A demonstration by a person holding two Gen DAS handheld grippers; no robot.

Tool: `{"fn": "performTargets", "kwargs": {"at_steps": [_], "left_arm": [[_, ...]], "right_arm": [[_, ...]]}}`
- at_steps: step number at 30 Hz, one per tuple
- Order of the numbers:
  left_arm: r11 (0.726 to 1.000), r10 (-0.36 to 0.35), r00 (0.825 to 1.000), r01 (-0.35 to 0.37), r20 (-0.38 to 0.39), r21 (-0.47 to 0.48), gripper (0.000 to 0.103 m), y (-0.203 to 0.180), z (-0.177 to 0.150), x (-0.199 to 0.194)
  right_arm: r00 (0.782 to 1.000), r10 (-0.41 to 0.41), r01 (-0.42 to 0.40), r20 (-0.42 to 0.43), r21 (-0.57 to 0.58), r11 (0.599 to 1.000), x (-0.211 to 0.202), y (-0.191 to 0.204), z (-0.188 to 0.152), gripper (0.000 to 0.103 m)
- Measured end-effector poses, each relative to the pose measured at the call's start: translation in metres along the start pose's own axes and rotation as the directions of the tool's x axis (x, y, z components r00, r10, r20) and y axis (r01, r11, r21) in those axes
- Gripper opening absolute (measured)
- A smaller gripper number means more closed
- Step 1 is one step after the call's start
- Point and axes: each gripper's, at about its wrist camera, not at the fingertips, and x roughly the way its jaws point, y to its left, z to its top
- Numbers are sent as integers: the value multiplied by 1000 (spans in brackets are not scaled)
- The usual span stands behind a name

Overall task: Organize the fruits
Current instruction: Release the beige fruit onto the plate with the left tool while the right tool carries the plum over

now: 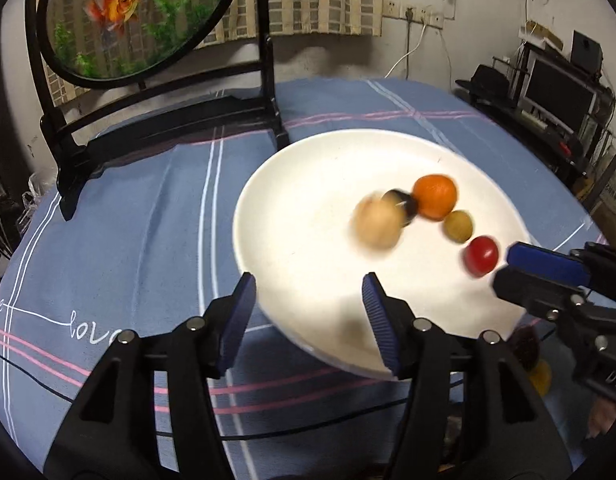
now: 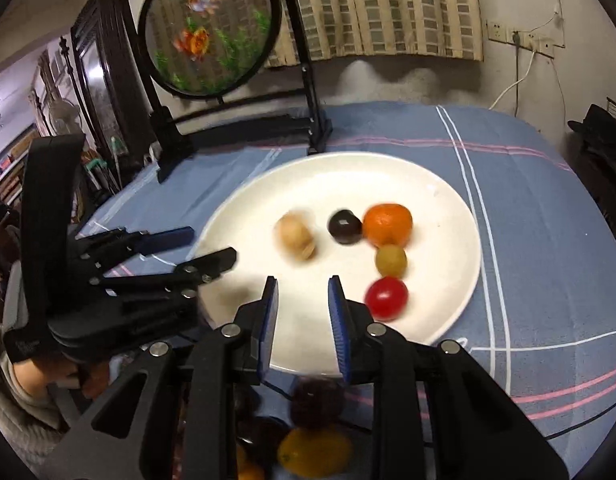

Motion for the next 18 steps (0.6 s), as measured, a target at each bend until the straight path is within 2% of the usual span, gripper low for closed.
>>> {"fn": "performTargets", "kwargs": {"at_steps": [3,5,7,8,10,13,16,18], "left_arm": [[999,-20,1000,20,-12,-29,59,7,-1,2],[999,-30,1000,29,-8,-32,59,7,-2,0],[999,-26,1000,26,-1,-24,59,4,-2,0],[999,-26,1000,26,1,-18,59,2,-3,-2],[1000,-25,1000,25,7,-12,59,0,-3,-5],[1000,-21,1000,21,17,-5,60,-1,-4,-11],[1000,-18,1000,18,22,-10,62,1,-3,-13],[1000,-18,1000,18,22,-15,63,3,-2,-13]], "right_arm": [[995,74,-73,-63,16,997,-8,-5,-11,26],[997,39,-41,-61,-17,999,-22,-3,-24,26],[997,51,-52,-61,-3,999,-27,-3,-33,28],[996,59,-59,-60,-1,998,-27,-2,-36,28],[998,19,-20,-55,-21,1000,-23,3,-37,28],[995,16,-16,-95,3,1000,-10,-2,-41,26],[997,-17,17,-79,-10,1000,-10,-2,-44,24],[998,-3,3,-67,5,1000,-14,-3,-42,24]]}}
